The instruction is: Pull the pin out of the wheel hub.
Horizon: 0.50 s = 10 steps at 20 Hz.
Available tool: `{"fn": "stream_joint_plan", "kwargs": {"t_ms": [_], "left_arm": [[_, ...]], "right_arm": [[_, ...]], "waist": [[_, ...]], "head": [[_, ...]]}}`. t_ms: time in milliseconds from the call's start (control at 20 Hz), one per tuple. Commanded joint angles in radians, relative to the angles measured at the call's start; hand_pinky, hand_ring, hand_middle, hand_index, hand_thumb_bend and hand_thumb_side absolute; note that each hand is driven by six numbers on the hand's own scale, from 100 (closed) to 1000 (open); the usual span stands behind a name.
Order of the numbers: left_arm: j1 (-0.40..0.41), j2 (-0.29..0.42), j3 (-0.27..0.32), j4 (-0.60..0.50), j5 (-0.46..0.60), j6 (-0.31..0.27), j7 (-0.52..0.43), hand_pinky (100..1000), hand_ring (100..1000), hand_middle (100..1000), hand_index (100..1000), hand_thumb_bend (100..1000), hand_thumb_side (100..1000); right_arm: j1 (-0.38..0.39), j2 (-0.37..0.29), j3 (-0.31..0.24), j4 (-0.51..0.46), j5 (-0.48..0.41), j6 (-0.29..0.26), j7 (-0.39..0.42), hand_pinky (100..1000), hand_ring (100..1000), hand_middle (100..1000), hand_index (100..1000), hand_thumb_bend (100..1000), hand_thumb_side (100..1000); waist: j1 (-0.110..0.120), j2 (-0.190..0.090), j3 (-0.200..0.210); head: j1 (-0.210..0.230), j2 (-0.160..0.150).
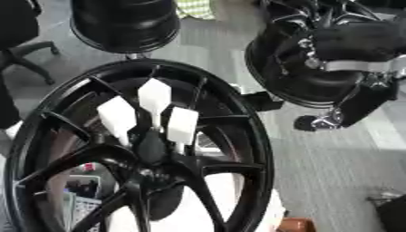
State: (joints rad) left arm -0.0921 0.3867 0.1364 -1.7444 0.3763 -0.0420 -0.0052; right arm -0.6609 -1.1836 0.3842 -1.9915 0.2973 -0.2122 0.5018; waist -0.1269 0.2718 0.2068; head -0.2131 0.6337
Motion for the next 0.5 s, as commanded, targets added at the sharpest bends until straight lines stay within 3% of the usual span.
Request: {"fn": "stream_joint_plan", "kwargs": {"t_ms": [50, 500], "left_arm": [[-0.018, 0.028, -0.003, -0.027, -0.011, -0.001, -0.006, 772, 760, 775, 795, 120, 901], [-0.046, 0.033, -0.013, -0.039, -0.016, 0.001, -0.015, 773, 760, 775, 795, 115, 900]], "right_arm": [[-0.032, -0.003, 0.002, -0.009, 0.01, -0.005, 0.0, 916, 862, 762, 810, 413, 236], [-0.117, 0.052, 0.044, -0.009, 0.029, -0.008, 0.008, 916, 862, 759, 808, 407, 233]], "waist": [[0.003, -0.004, 0.006], [-0.011, 0.026, 0.039]], "head": [[-0.011, -0.028], [-0.031, -0.066]]}}
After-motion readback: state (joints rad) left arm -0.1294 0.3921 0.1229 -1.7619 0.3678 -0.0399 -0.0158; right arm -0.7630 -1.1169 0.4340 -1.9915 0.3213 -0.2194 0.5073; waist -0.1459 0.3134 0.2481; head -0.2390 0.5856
